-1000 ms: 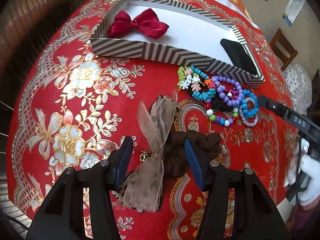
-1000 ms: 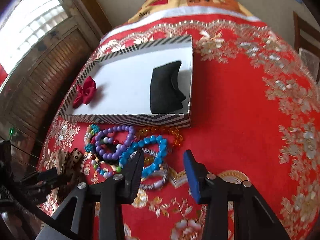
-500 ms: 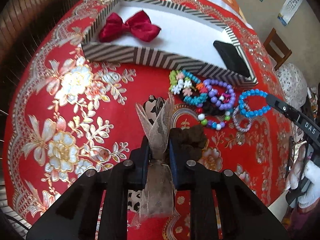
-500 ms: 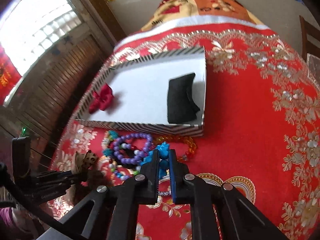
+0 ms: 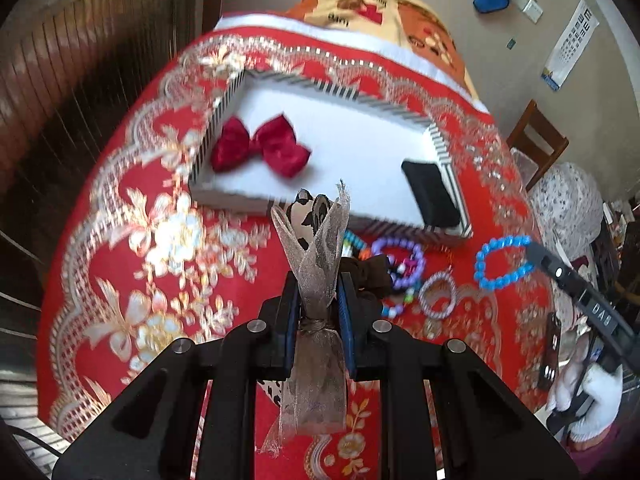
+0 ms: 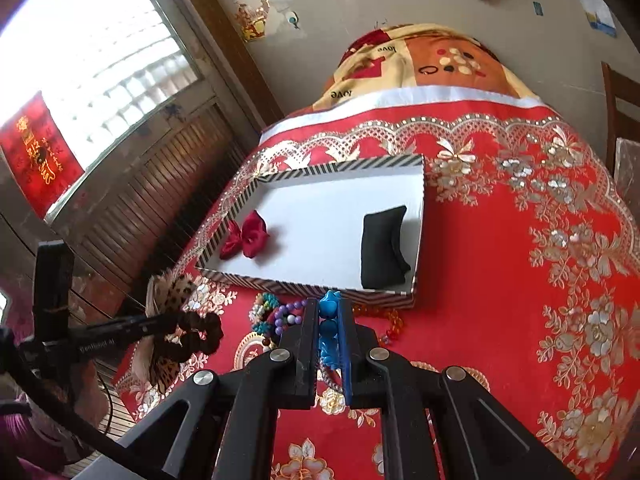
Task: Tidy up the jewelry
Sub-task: 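Lower the blue bracelet into the tray with the right gripper while the left lowers the ribbon tie in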
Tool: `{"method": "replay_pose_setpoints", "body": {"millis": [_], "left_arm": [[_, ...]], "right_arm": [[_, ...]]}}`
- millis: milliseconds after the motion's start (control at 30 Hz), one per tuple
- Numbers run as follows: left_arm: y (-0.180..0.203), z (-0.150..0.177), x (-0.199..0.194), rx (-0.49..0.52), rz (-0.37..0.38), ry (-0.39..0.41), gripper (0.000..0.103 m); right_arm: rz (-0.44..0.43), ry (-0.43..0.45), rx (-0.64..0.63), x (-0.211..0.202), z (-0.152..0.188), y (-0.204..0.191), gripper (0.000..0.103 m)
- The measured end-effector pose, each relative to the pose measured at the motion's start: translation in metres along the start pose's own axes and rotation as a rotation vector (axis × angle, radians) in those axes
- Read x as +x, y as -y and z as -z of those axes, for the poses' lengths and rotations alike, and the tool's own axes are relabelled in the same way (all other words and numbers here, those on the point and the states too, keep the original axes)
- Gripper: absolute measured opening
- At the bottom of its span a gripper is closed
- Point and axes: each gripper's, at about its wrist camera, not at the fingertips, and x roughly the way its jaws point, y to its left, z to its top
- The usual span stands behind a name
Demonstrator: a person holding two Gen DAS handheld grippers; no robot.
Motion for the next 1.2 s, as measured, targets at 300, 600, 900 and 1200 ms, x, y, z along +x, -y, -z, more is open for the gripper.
{"method": "replay_pose_setpoints", "body": {"millis": [300, 600, 900, 1200], "left_arm": [[0.009, -0.052, 0.008, 0.027, -0.025, 0.069, 0.017], [0.0, -0.121, 0.045, 0.034, -0.055, 0.078, 0.017], [-0.017, -0.183, 0.106, 0.016, -0.094, 0.027, 0.017], [-0.029, -0.2, 0.162, -0.014, -0.136, -0.035, 0.017]], "right_arm": [[-0.014, 0.001, -0.032, 0.018, -0.025, -0.009, 0.008], [-0.009, -0.038, -0.054, 0.073, -0.069, -0.015, 0.008], [0.0, -0.049, 0.029, 0.14, -0.125, 0.017, 0.008], [0.194, -0.153, 0.123, 0.196, -0.134, 0.084, 0.008]]}}
